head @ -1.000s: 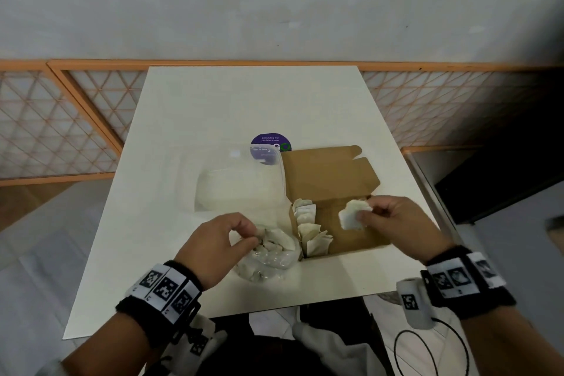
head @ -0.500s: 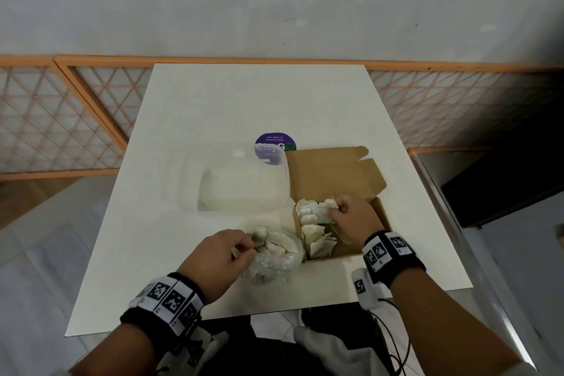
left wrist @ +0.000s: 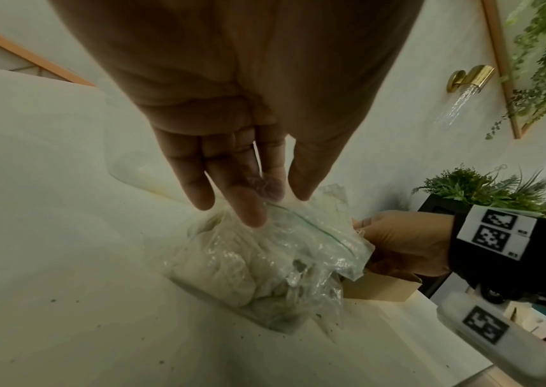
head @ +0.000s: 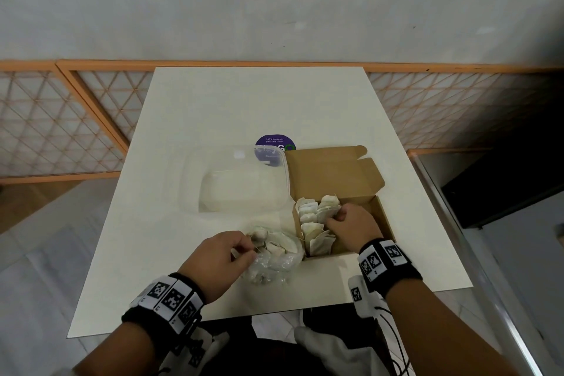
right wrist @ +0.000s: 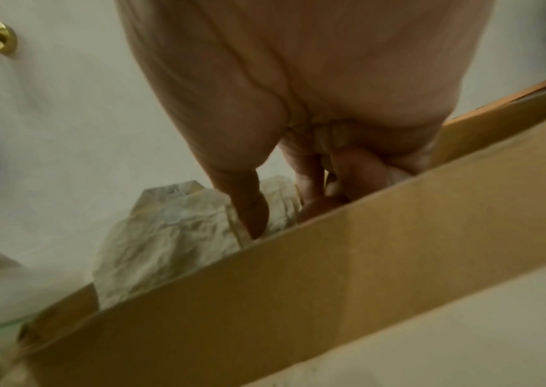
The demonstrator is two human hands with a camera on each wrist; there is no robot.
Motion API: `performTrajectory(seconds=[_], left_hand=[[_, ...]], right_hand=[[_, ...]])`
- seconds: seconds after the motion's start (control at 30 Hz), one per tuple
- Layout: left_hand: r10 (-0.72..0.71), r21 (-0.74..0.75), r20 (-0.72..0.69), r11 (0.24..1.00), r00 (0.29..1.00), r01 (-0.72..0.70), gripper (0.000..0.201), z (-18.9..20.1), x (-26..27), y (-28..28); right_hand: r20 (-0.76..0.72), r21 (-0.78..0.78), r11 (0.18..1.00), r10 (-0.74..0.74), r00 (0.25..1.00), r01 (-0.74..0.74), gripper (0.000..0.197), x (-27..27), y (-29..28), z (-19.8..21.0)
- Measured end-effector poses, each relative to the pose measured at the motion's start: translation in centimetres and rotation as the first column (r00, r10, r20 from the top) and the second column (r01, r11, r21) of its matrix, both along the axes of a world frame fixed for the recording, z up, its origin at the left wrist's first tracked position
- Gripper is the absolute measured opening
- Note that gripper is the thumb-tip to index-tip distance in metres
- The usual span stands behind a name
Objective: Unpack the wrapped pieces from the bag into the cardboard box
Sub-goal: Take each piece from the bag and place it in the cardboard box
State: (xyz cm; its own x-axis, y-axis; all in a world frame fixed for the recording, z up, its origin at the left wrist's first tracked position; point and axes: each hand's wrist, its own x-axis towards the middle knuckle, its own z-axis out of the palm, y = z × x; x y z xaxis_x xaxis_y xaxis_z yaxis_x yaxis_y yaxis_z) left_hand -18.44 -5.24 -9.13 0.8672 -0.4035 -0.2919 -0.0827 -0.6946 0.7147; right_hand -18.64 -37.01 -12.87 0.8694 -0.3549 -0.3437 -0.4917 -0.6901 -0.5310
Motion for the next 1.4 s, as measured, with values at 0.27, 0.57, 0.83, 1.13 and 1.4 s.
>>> performTrajectory(seconds=[0.27,0.57,0.83,1.13,1.4], left_hand=[[-0.007,0.012,0.018,1.0,1.0,0.007,0.006,0.0,0.2,0.1],[-0.193,0.171,0.104,0.97,0.976,0.174,0.018,0.1,0.3,0.0],[-0.371,0.307,0.14,0.898,0.918,0.316,0.028,-0.3,-0.1,-0.6],[-0.384,0.38,0.127,0.871,0.915,0.313,0.029,-0.7,-0.5,-0.7],[-0.275,0.349,0.212,0.918,0.938,0.19,0.027,-0.5,-0.6,-0.3]], right_hand=[[0.067,0.033,0.998,0.05,0.997,-0.052,0.025,0.5,0.5,0.4],[0.283,-0.026,0.983,0.179,0.942,-0.179,0.019,-2.3,4.3,7.6],[-0.019,-0.244,0.612,0.773,0.634,-0.752,0.019,-2.1,12.3,6.4],[-0.132,-0.335,0.629,0.705,0.696,-0.701,0.021,-0.5,13.0,4.2],[0.161,-0.113,0.843,0.537,0.828,-0.525,0.014,-1.8,10.8,9.2]])
